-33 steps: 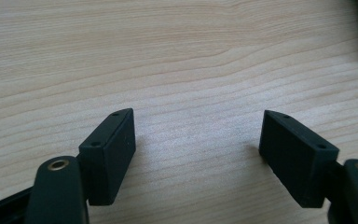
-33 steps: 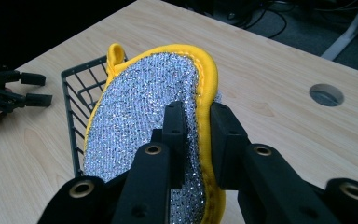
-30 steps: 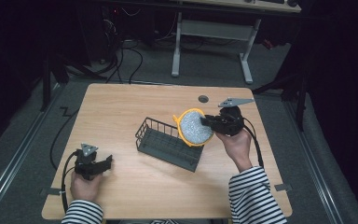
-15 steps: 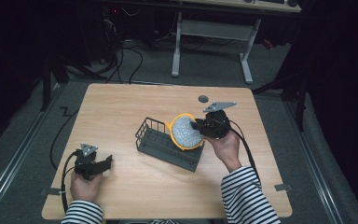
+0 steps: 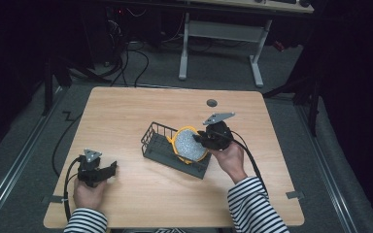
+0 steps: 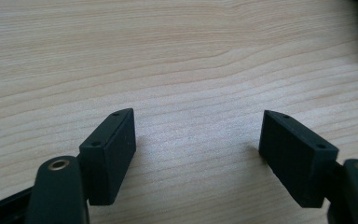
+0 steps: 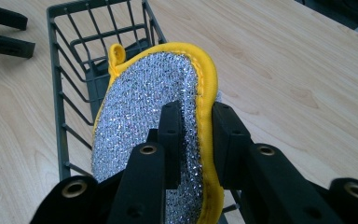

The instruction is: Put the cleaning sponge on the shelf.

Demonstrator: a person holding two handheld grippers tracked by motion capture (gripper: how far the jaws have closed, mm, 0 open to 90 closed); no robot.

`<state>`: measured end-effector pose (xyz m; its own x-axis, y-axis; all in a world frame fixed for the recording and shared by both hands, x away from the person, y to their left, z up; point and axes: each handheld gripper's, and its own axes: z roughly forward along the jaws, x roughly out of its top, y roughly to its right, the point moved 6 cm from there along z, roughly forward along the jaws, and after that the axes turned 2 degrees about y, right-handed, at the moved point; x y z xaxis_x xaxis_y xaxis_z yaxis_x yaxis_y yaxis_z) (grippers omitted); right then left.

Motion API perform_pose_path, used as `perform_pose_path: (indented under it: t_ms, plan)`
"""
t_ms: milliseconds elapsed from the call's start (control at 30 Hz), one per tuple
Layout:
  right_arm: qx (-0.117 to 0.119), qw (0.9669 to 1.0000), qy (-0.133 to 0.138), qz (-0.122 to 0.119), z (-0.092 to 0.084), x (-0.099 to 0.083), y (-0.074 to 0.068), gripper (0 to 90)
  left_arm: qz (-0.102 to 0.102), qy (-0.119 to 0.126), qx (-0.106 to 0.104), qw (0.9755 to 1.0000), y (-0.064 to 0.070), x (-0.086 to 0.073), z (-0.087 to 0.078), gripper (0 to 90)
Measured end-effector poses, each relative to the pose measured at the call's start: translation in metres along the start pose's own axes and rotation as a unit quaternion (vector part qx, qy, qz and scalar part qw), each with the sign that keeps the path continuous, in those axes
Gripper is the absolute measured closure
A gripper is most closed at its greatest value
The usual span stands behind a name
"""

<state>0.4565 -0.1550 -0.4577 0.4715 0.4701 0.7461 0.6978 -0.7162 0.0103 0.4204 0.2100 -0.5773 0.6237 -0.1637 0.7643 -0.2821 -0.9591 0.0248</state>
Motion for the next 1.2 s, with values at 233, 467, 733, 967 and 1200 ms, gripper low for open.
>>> perform_pose_path:
  t_ms: [233, 467, 733, 967, 1200]
  plan:
    - [0.006, 0.9998, -0.016, -0.01, 0.002, -0.002, -0.004, 74.5, -0.001, 0.0, 0.0, 1.0, 0.0, 0.0, 0.0, 27.5]
    - [0.001, 0.9999, -0.013, 0.001, -0.001, -0.002, -0.003, 58.5, -0.001, 0.001, -0.001, 1.0, 0.0, 0.0, 0.0, 27.4]
    - [-0.015, 0.9981, 0.048, 0.035, -0.027, 0.002, 0.009, 44.8, 0.0, 0.0, 0.0, 1.0, 0.0, 0.0, 0.0, 27.5]
    - [-0.026, 0.9937, 0.071, 0.082, -0.052, -0.016, 0.03, 44.7, 0.0, 0.0, 0.001, 1.0, 0.0, 0.0, 0.0, 27.7]
    - [-0.043, 0.9898, 0.081, 0.109, -0.075, -0.041, 0.047, 45.4, 0.0, 0.0, 0.0, 1.0, 0.0, 0.0, 0.0, 27.6]
